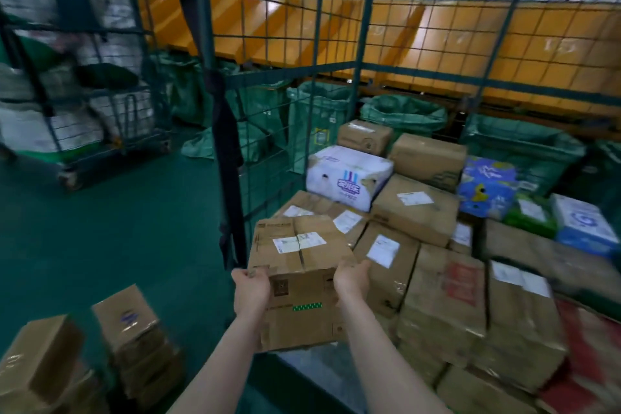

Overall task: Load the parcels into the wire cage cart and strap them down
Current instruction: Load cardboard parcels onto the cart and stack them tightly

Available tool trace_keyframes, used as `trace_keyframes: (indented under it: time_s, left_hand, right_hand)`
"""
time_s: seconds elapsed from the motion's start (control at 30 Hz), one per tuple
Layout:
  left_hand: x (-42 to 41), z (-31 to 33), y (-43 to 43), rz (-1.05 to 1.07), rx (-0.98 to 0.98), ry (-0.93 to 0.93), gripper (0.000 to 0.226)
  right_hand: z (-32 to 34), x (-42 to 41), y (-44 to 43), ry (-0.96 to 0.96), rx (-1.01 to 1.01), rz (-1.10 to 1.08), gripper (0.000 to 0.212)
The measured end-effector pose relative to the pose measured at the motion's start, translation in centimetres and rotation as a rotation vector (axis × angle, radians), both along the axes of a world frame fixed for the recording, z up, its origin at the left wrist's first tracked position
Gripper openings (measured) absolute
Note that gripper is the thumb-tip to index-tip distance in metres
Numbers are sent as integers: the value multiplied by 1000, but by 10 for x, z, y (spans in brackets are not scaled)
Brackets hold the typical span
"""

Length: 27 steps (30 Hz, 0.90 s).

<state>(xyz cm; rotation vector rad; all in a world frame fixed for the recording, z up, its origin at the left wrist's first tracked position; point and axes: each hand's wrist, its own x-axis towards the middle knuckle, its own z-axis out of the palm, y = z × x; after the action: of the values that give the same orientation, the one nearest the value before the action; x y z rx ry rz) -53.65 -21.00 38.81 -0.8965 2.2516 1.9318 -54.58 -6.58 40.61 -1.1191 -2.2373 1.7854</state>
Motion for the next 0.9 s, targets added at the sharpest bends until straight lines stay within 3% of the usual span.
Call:
trace_keyframes:
  time_s: [0.2,0.37,0.53,0.6,0.7,0.9]
  left_hand:
    - [-48,9,43,-40,-22,-11,17]
    - [-105,6,55,-80,-11,-70,22]
    - [-182,5,63,-108,8,-97,51]
    - [-201,8,66,-109,7,-118,59]
    - [-230,5,71,-112,-10,-153,73]
    - [-276,-17,79,-125,-18,-188,82]
  right_hand:
    - [-1,-43,43,-38,6,0,49]
    - [-3,-89,58,-2,-19,-9,56]
    - [-11,-160,68,18,10,-40,57]
    - [-11,-181,74,18,23,-27,46]
    - [-14,-207,83,85,11,-14,10]
    - [-21,-255,99,96,23,30,8]
